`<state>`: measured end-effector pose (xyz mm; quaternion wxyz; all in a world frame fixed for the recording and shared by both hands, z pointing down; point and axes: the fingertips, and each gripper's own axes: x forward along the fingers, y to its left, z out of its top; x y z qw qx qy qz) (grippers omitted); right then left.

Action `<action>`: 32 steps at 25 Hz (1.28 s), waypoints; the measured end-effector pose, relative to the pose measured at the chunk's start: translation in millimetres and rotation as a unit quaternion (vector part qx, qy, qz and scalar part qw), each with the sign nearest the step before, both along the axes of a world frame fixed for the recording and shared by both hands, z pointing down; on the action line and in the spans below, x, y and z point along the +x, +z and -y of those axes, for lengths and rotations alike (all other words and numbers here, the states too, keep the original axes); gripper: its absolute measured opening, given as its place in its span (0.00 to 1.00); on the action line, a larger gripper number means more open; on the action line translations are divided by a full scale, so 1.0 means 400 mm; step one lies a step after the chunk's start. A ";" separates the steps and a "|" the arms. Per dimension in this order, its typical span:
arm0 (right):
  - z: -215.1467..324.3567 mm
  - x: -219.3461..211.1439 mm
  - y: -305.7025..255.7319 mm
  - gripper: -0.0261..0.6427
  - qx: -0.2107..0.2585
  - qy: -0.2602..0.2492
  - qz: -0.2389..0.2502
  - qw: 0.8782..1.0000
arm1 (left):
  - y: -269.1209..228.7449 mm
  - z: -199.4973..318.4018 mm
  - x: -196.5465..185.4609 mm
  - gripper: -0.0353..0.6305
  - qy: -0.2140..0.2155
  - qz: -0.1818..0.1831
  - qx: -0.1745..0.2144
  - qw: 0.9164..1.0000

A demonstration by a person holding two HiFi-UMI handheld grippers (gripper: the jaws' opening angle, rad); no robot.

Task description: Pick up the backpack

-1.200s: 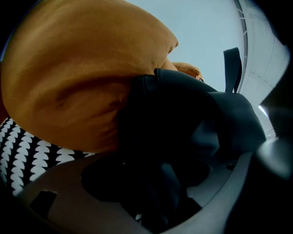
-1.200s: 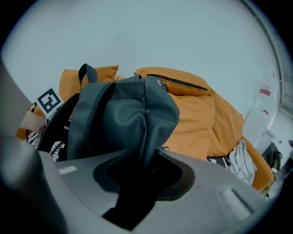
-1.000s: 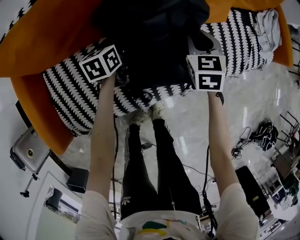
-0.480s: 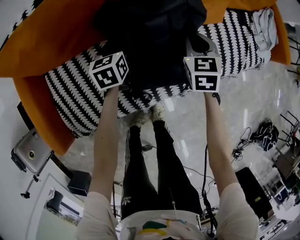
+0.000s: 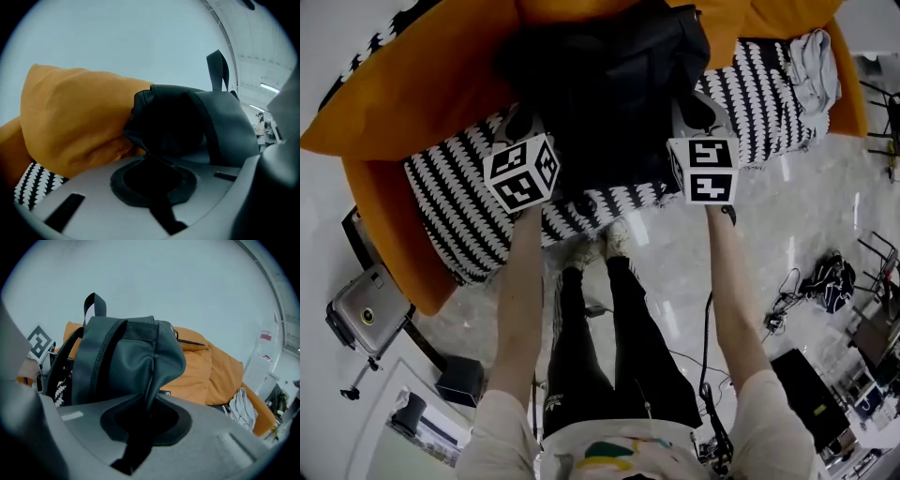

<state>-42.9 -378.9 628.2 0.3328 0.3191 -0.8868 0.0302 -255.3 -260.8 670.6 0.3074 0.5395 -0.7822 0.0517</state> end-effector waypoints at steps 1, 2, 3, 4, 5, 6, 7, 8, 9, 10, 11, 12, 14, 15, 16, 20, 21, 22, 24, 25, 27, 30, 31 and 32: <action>-0.004 -0.003 -0.019 0.11 0.002 0.000 0.007 1.000 | -0.025 -0.001 -0.003 0.08 -0.003 0.006 0.009 1.000; -0.007 -0.005 -0.040 0.11 0.006 0.002 0.015 1.000 | -0.053 0.001 -0.008 0.08 -0.006 0.013 0.020 1.000; -0.006 -0.008 -0.063 0.11 0.012 0.005 0.023 1.000 | -0.085 0.005 -0.014 0.08 -0.007 0.022 0.032 0.999; -0.003 -0.013 -0.090 0.10 0.019 0.009 0.031 0.999 | -0.122 0.010 -0.022 0.08 -0.006 0.033 0.044 0.998; 0.001 -0.018 -0.121 0.10 0.026 0.012 0.040 0.999 | -0.161 0.016 -0.029 0.08 -0.005 0.043 0.057 0.997; 0.005 -0.023 -0.153 0.10 0.033 0.015 0.048 0.998 | -0.203 0.020 -0.037 0.08 -0.003 0.053 0.068 0.996; 0.008 -0.026 -0.186 0.10 0.040 0.017 0.055 0.998 | -0.245 0.023 -0.043 0.08 -0.002 0.062 0.079 0.995; 0.010 -0.028 -0.222 0.10 0.047 0.018 0.061 0.997 | -0.289 0.026 -0.049 0.08 -0.002 0.071 0.089 0.994; 0.011 -0.031 -0.261 0.10 0.054 0.019 0.067 0.996 | -0.334 0.027 -0.052 0.08 -0.001 0.079 0.098 0.992; 0.010 -0.032 -0.301 0.10 0.060 0.021 0.074 0.995 | -0.380 0.027 -0.054 0.08 -0.001 0.086 0.107 0.991; 0.007 -0.032 -0.342 0.10 0.066 0.023 0.081 0.994 | -0.426 0.025 -0.054 0.08 0.000 0.093 0.116 0.989; 0.002 -0.031 -0.384 0.10 0.070 0.026 0.088 0.993 | -0.474 0.019 -0.052 0.08 0.001 0.100 0.123 0.987; -0.014 -0.024 -0.476 0.10 0.077 0.034 0.103 0.991 | -0.573 0.002 -0.041 0.08 0.005 0.112 0.139 0.984; -0.021 -0.016 -0.524 0.10 0.083 0.039 0.109 0.990 | -0.626 -0.004 -0.034 0.08 0.009 0.115 0.149 0.982; -0.024 -0.006 -0.573 0.10 0.092 0.045 0.115 0.988 | -0.683 -0.008 -0.028 0.08 0.014 0.119 0.160 0.980; -0.045 0.014 -0.787 0.10 0.135 0.067 0.151 0.977 | -0.917 -0.025 -0.013 0.08 0.038 0.151 0.211 0.965; -0.058 0.018 -0.839 0.10 0.145 0.070 0.160 0.974 | -0.970 -0.035 -0.008 0.08 0.041 0.159 0.222 0.961; -0.074 0.023 -0.889 0.10 0.155 0.071 0.167 0.971 | -1.020 -0.046 -0.002 0.08 0.043 0.166 0.232 0.957; -0.111 0.040 -0.982 0.10 0.172 0.073 0.180 0.966 | -1.113 -0.075 0.016 0.08 0.046 0.176 0.251 0.951; -0.132 0.051 -1.024 0.10 0.181 0.075 0.184 0.963 | -1.155 -0.092 0.026 0.08 0.048 0.178 0.259 0.948; -0.178 0.075 -1.097 0.10 0.197 0.080 0.189 0.959 | -1.231 -0.135 0.046 0.08 0.049 0.182 0.275 0.943; -0.255 0.103 -1.197 0.10 0.217 0.088 0.200 0.951 | -1.337 -0.204 0.065 0.08 0.048 0.189 0.295 0.935; -0.277 0.114 -1.230 0.10 0.225 0.090 0.204 0.949 | -1.373 -0.221 0.073 0.08 0.046 0.194 0.302 0.932; -0.296 0.127 -1.260 0.10 0.232 0.092 0.206 0.946 | -1.404 -0.236 0.084 0.08 0.046 0.198 0.308 0.929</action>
